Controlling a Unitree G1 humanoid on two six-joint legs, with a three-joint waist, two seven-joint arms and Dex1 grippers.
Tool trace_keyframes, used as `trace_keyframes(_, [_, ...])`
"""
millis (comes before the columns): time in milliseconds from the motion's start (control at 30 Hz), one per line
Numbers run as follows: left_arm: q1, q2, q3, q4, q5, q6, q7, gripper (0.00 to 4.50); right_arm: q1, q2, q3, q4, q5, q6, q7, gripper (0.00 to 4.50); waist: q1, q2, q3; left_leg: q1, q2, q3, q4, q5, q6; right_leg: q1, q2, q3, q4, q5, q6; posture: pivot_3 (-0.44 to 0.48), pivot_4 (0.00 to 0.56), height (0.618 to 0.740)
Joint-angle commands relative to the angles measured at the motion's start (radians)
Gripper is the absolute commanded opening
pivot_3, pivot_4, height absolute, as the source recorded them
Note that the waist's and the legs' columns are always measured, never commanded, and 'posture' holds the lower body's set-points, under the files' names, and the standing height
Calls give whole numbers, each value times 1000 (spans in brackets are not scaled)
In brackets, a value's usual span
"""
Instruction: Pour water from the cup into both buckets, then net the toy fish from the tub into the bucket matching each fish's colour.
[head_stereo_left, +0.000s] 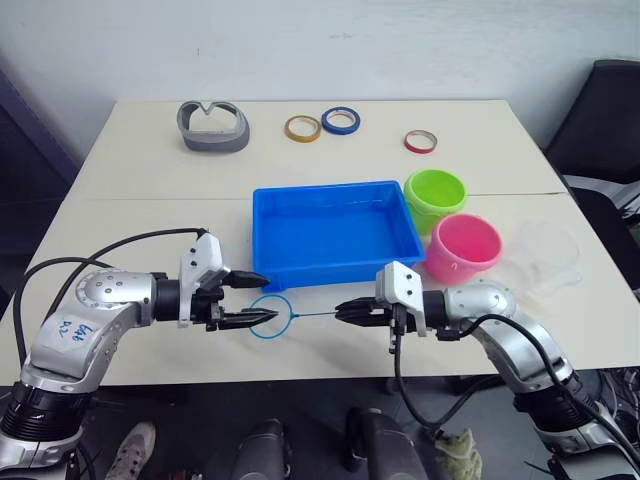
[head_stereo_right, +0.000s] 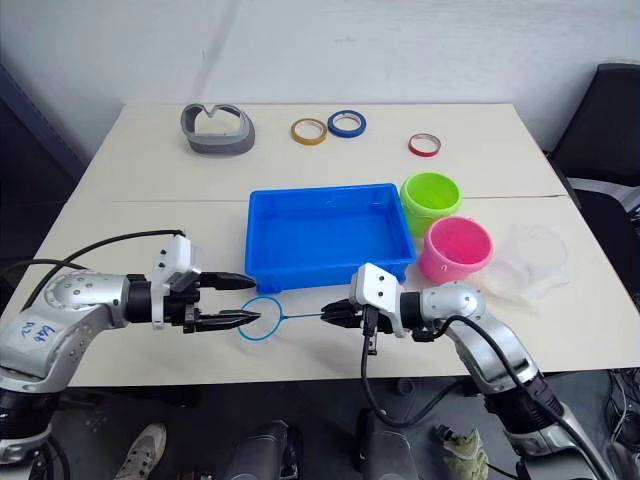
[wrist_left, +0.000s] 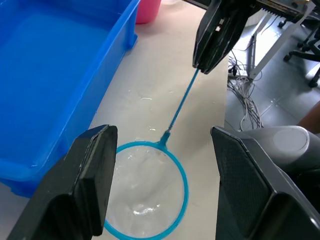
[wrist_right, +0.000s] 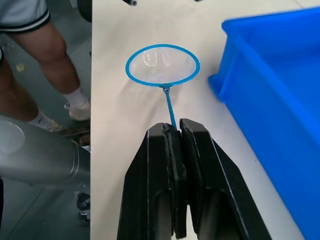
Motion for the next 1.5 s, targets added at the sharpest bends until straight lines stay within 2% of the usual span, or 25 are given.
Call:
trace_keyframes(33, [24,9,-31,7,54,-71,-9,3284,-4,20,10,51,-30,-69,-1,0,0,0,0,0,0,0,0,0,0,0,0,0,0,0,0,0,150,713])
trace_keyframes(467, [42,16,-78,16,99,-135,-47,3284,-30,55,25,231,-86,-183,46,0,-2,0,0,0,0,0,0,0,0,0,0,0,0,0,0,0,150,713])
trace_keyframes(600, [44,15,-75,21,107,-143,-47,3335,-33,47,14,265,-98,-216,54,1588,-2,0,0,0,0,0,0,0,0,0,0,0,0,0,0,0,150,713])
trace_keyframes(700, [42,14,-74,26,109,-147,-45,3335,-30,39,4,267,-107,-230,49,3204,-2,0,0,0,0,0,0,0,0,0,0,0,0,0,0,0,150,713])
trace_keyframes(800, [34,6,-67,32,103,-136,-33,3335,-4,3,-18,216,-103,-215,49,4477,-1,0,0,0,0,0,0,0,0,0,0,0,0,0,0,0,150,713])
trace_keyframes(967, [59,7,-18,42,85,-121,-6,3335,129,-116,-113,-16,-45,-113,34,4477,3,0,0,-1,0,-2,0,0,0,0,-2,0,-1,0,0,0,150,713])
trace_keyframes(1067, [94,7,26,30,64,-93,16,3335,218,-148,-177,-166,10,-20,-7,4477,1,0,0,-1,0,-3,0,-1,1,1,-2,0,-2,0,0,0,150,713])
trace_keyframes(1267, [254,44,138,15,44,-63,21,3335,435,-146,-278,-438,109,160,-133,4477,2,1,0,0,1,-5,-2,-2,-1,1,-1,2,-1,-1,-2,0,150,713])
trace_keyframes(1500, [426,0,290,35,22,-46,79,3335,594,-84,-337,-525,141,241,-288,4477,4,1,0,0,1,-8,-3,-6,4,2,-3,2,-3,-1,-4,0,150,713])
